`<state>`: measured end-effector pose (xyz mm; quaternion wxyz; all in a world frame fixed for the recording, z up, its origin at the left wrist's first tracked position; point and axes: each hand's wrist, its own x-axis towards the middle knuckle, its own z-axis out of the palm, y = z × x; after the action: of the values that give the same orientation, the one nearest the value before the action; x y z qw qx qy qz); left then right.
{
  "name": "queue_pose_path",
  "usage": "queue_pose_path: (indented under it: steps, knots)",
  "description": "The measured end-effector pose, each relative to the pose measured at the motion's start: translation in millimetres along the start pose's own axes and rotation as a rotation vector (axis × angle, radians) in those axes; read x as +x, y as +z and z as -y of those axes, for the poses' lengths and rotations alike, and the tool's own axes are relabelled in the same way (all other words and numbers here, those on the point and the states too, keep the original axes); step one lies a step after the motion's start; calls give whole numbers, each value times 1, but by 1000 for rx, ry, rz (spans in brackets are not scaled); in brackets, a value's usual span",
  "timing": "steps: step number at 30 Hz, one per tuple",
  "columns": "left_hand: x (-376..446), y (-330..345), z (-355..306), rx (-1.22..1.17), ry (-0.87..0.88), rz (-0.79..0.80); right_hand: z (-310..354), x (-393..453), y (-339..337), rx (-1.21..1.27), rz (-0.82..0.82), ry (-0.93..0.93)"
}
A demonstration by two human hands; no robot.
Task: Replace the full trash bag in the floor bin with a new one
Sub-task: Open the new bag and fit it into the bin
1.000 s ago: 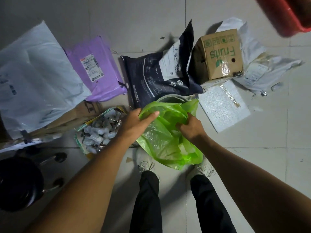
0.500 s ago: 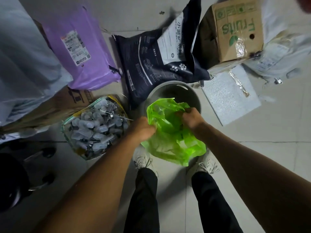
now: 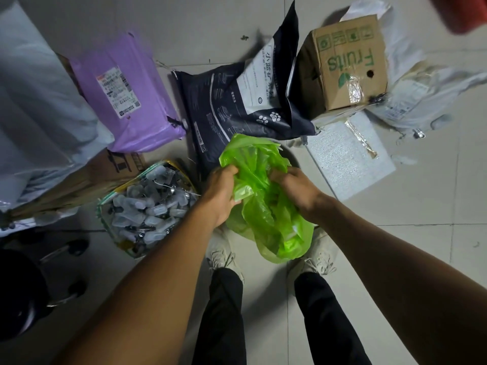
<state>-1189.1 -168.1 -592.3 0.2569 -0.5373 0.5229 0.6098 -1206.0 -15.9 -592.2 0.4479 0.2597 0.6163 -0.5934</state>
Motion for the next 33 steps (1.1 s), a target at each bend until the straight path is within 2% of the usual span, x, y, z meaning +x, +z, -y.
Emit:
queue_pose_path:
  steps: [7,13,15,18,20,23,28,33]
  knots:
    - [0,-3,-8,-15,-10,108,8,2,2,-120,-2,-81]
    - [1,-13,-1,-39,13,286,10,6,4,80,-119,-62]
    - [3,-15,1,112,45,242,12,5,4,129,-168,-56]
    - [3,-17,2,485,125,199,15,3,0,119,-223,-86]
    - [-1,-19,2,605,194,143,15,2,-4,72,-236,-105]
    - [1,-23,4,644,295,7,11,2,-10,1,-234,-146]
    - [13,-28,4,637,427,-134,0,10,-21,-158,-312,-196]
    - [14,-16,-8,566,469,-149,4,19,-15,-166,-332,-235]
